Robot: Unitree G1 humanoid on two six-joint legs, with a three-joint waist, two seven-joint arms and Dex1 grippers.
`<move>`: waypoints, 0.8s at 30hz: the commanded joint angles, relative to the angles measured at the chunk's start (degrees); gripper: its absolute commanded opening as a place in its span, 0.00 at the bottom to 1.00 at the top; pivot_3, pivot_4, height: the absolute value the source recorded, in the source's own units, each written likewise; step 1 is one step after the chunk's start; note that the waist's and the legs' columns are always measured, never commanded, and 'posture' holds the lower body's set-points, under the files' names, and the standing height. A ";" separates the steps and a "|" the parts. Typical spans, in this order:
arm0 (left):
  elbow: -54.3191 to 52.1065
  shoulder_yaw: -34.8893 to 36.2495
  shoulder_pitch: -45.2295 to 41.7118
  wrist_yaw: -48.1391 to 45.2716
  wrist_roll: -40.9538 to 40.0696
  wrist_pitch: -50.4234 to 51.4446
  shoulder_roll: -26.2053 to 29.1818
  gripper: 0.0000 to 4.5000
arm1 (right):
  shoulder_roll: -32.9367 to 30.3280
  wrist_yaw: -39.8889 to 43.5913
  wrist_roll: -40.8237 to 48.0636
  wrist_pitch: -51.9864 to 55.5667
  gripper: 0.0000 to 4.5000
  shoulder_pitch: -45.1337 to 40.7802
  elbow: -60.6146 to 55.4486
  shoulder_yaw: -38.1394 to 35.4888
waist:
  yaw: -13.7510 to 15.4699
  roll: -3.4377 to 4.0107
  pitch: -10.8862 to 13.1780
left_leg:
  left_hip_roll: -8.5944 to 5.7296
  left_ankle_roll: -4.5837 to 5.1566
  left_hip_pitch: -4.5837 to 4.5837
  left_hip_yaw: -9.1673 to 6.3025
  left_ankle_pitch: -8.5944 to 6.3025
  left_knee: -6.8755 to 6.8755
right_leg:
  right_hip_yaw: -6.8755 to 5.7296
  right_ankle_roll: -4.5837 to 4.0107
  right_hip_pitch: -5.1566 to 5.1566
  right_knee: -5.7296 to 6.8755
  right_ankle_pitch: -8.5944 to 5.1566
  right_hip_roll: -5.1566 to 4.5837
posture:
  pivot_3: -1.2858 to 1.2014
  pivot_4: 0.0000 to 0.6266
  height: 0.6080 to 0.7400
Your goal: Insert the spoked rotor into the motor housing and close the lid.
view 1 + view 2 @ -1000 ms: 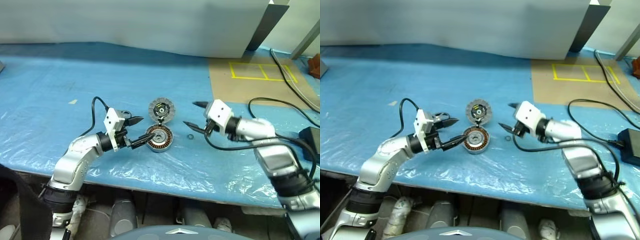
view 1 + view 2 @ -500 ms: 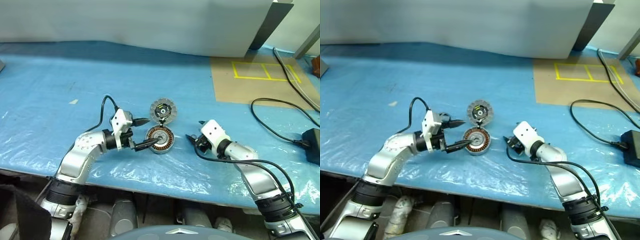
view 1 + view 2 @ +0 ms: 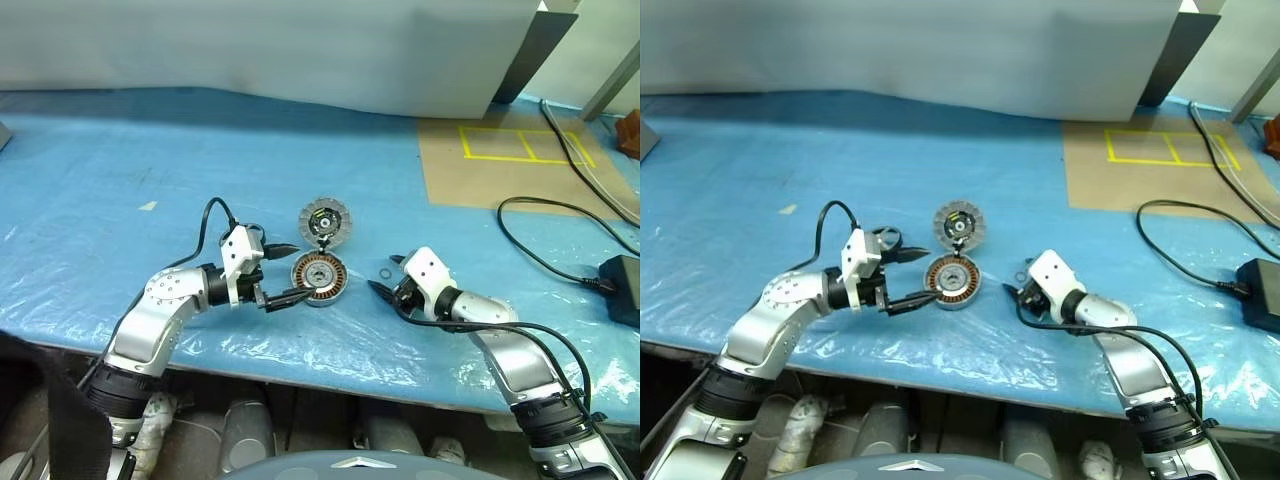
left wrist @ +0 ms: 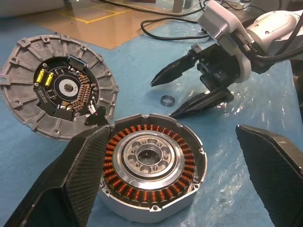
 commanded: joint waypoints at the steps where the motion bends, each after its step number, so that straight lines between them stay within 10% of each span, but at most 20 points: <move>1: -2.27 -0.01 -1.15 0.48 -0.15 0.64 0.17 1.00 | -1.22 1.06 -1.26 0.79 0.52 2.53 3.45 0.97 | 0.09 -0.01 -0.01 | 0.00 0.00 0.00 0.00 0.00 0.00 | 0.00 0.00 0.01 -0.01 0.00 0.00 | 0.52 0.24 1.00; 7: -1.78 -0.06 -1.29 0.47 0.04 0.76 0.05 1.00 | -1.29 1.20 -1.46 1.17 0.11 3.88 3.66 0.91 | 0.73 -0.10 -0.08 | -0.01 0.04 0.14 0.00 -0.02 0.00 | 0.00 0.00 0.15 -0.03 0.00 -0.02 | 0.52 0.24 1.00; 24: -4.08 1.55 -0.49 0.46 -2.72 1.90 -0.03 1.00 | -3.65 10.47 15.38 18.10 0.11 -5.83 -16.57 -3.17 | 0.76 -0.09 -0.10 | 0.01 -0.11 -0.29 0.07 0.07 -0.33 | 0.00 0.03 -0.34 -0.31 0.01 0.06 | 0.52 0.24 1.00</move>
